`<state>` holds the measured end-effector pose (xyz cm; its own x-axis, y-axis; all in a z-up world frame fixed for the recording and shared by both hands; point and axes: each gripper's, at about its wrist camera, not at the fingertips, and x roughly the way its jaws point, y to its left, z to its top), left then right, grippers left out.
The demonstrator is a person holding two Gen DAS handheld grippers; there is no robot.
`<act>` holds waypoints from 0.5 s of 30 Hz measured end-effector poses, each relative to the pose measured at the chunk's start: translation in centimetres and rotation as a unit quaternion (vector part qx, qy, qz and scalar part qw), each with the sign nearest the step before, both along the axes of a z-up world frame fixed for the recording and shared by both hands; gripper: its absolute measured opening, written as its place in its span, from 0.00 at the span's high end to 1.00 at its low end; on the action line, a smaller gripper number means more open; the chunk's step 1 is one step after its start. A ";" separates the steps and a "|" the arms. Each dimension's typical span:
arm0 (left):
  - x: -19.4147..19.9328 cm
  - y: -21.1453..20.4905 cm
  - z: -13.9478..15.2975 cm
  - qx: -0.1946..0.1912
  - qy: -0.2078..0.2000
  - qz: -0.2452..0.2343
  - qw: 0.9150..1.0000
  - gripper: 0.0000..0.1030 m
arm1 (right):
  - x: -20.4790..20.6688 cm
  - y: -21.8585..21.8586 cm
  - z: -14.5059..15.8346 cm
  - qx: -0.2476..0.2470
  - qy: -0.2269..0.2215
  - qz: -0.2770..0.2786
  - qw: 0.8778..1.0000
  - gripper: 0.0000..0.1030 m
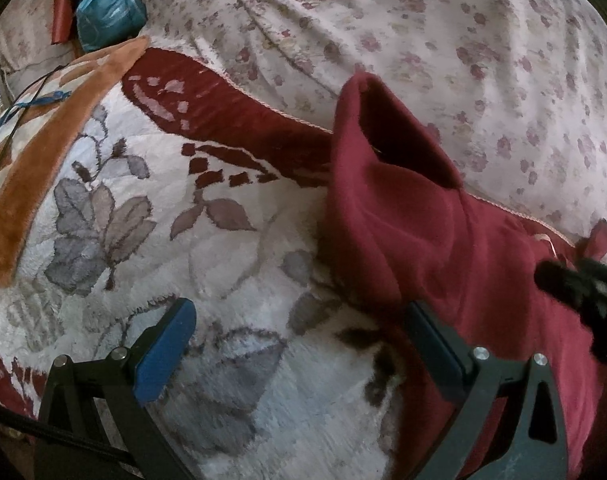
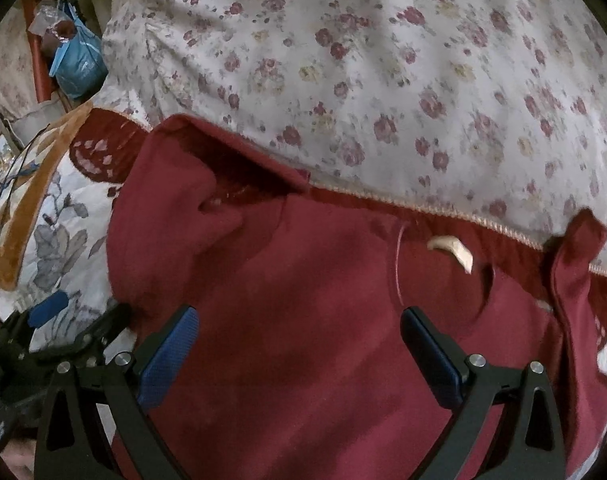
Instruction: Fold small clothes
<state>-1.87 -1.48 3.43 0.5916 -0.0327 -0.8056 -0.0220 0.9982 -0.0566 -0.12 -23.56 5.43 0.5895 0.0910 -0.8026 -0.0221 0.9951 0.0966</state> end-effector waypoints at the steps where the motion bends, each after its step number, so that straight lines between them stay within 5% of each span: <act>1: 0.1 0.2 0.0 -0.002 0.002 0.003 1.000 0.00 | 0.7 0.0 0.2 -0.001 -0.005 0.000 1.000 0.01; 15: 1.4 0.8 -1.3 -0.005 0.022 0.015 1.000 0.00 | 12.3 3.3 -2.4 -0.086 -0.025 0.013 0.996 0.22</act>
<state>-0.51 -0.72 2.14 0.5572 -0.0229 -0.8300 -0.0550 0.9964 -0.0644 12.16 -20.27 3.03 0.6287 -0.0285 -0.7771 -0.0490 0.9959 -0.0762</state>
